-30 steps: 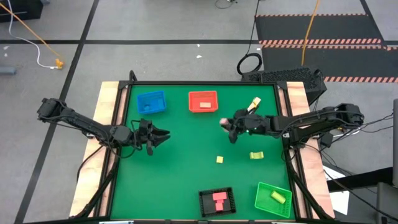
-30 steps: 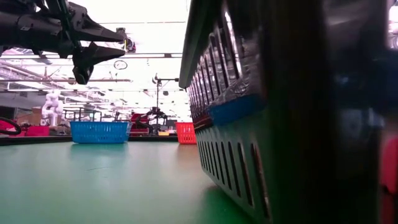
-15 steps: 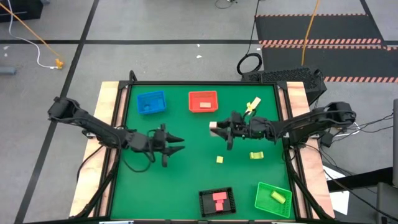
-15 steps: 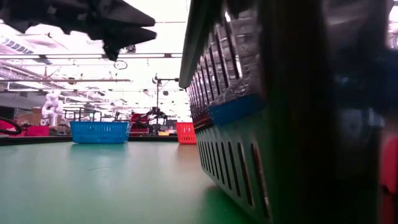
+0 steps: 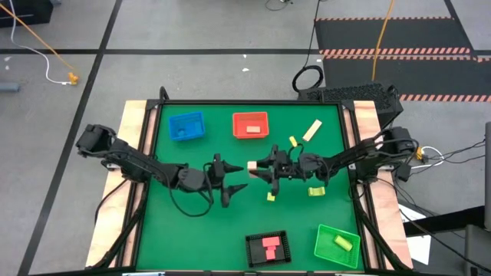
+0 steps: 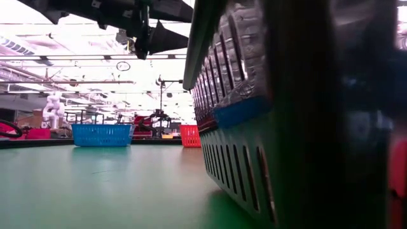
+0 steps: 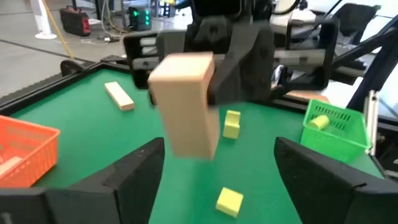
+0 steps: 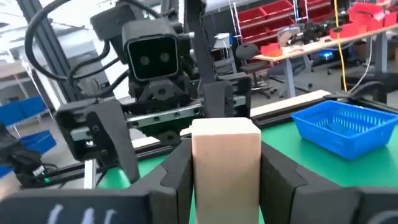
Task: Sort & place blocks by color
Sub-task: Put the bottom brown block into the orange bin
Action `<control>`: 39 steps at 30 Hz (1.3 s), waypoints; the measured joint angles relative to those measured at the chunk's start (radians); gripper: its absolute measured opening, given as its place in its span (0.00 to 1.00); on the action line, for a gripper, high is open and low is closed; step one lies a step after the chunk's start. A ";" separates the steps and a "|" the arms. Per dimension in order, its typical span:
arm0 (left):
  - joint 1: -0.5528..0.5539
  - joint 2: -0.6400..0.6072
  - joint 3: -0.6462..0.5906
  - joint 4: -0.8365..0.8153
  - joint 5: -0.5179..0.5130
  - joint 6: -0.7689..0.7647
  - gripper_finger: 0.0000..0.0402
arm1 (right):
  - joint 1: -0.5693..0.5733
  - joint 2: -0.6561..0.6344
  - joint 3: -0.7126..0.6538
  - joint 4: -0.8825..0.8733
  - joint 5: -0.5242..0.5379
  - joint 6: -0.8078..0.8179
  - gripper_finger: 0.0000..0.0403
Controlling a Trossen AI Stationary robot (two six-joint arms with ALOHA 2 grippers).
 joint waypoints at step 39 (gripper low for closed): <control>0.001 0.000 0.005 0.049 0.029 0.040 0.33 | 0.032 0.045 0.132 -0.043 -0.160 -0.152 0.29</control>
